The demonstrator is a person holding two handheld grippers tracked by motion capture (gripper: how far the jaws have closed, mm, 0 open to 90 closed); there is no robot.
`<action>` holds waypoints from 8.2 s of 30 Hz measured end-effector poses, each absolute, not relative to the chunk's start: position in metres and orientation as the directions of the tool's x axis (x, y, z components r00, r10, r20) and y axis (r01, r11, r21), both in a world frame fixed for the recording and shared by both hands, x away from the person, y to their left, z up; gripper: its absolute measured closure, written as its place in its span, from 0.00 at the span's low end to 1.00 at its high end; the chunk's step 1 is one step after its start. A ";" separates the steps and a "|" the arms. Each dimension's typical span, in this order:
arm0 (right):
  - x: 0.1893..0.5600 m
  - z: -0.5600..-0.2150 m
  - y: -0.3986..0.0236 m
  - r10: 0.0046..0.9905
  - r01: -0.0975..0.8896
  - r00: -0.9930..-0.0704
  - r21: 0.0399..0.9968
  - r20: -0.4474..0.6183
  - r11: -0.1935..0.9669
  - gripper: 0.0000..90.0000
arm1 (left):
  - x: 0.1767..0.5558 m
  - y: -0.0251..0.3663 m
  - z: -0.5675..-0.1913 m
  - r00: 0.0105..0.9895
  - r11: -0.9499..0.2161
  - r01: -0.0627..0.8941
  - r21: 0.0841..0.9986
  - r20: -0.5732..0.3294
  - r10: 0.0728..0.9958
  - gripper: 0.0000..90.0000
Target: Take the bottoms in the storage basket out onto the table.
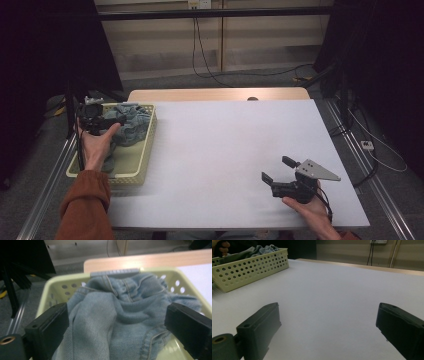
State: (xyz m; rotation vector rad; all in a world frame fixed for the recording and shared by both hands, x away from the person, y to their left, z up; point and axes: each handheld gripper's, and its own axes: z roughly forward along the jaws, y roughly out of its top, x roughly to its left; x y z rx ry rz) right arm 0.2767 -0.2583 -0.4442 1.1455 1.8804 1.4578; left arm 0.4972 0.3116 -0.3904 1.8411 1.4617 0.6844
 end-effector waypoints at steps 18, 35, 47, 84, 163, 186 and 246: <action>0.276 -0.445 -0.258 0.845 0.320 -0.523 0.945 0.111 0.074 0.06 | 0.510 0.305 -0.415 0.236 -0.185 0.706 0.684 0.019 0.972 0.02; 0.276 -0.445 -0.257 0.839 0.320 -0.533 0.944 0.111 0.078 0.06 | 0.518 0.303 -0.437 0.321 -0.305 0.795 0.524 0.064 0.945 0.11; 0.276 -0.446 -0.257 0.841 0.324 -0.530 0.943 0.111 0.080 0.06 | 0.516 0.305 -0.435 0.281 -0.270 0.824 0.498 0.054 0.958 0.50; 0.277 -0.446 -0.258 0.847 0.331 -0.520 0.940 0.112 0.079 0.06 | 0.474 0.307 -0.401 0.210 -0.145 0.685 0.714 -0.002 0.978 0.82; 0.275 -0.445 -0.257 0.842 0.324 -0.527 0.943 0.113 0.077 0.06 | 0.400 0.311 -0.319 0.235 0.009 0.175 0.985 -0.051 0.971 0.88; 0.276 -0.446 -0.257 0.841 0.324 -0.529 0.943 0.114 0.076 0.06 | 0.387 0.305 -0.296 0.267 0.012 0.093 0.996 -0.037 0.963 0.88; 0.277 -0.446 -0.256 0.837 0.322 -0.535 0.944 0.116 0.075 0.06 | 0.368 0.277 -0.243 0.366 0.049 -0.053 0.997 -0.026 0.930 0.89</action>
